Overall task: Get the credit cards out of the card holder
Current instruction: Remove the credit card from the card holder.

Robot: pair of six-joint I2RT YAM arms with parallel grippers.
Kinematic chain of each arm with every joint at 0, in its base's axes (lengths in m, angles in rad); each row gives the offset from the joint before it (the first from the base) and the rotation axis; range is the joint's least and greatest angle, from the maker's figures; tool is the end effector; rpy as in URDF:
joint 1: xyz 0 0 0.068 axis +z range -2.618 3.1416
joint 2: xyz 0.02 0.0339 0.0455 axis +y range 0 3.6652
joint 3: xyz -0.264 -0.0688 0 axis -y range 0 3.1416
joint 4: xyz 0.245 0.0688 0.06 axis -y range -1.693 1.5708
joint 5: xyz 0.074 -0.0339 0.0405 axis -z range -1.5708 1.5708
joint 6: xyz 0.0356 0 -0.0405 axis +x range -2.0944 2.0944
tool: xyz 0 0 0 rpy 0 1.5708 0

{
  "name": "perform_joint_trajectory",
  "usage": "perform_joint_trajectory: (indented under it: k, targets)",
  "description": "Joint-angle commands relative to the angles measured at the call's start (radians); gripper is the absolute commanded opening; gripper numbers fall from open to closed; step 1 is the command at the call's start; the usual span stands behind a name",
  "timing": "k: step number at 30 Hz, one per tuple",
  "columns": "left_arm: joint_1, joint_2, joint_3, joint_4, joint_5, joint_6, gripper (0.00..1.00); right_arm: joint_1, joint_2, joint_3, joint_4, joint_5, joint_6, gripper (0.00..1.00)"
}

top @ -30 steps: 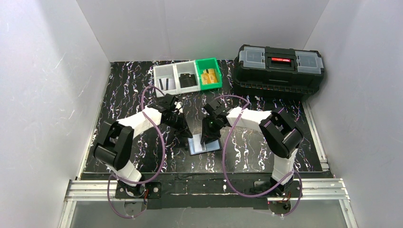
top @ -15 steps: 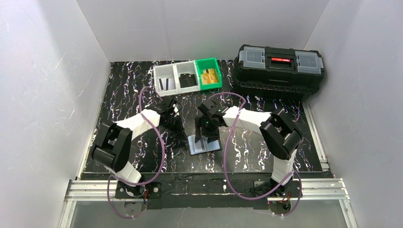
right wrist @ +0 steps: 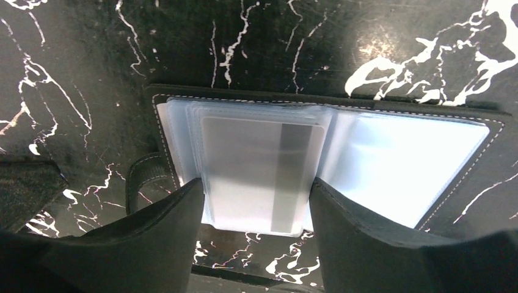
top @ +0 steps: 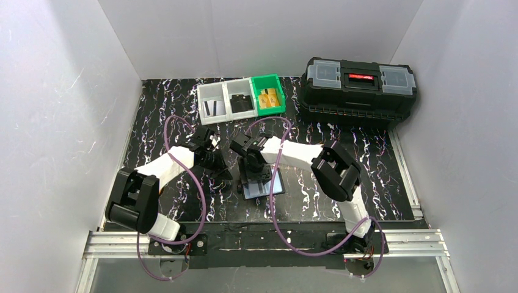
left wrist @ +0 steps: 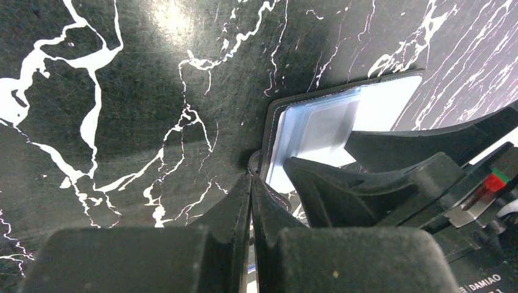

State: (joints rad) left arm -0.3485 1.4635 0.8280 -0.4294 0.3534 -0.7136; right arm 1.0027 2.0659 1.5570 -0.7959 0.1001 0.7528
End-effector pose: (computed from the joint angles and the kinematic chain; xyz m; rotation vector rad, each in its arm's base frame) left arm 0.2557 -0.1060 0.1849 -0.3778 2.7523 -0.7906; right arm 0.2276 0.3499 0.1733 -0.3407 2.8680 0.2048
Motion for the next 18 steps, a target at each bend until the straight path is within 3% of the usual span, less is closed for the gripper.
perform_joint_trajectory:
  k: [1,9,18]
  targets:
    - [0.008,-0.030,-0.018,-0.005,0.039,0.017,0.00,0.001,0.038,0.014,-0.068,0.020,0.002,0.64]
    - [0.005,0.010,0.014,0.002,0.114,0.040,0.00,-0.010,0.003,-0.069,0.021,-0.049,-0.018,0.46]
    - [-0.057,0.101,0.090,-0.015,0.146,0.053,0.00,-0.083,-0.145,-0.260,0.271,-0.219,-0.034,0.45]
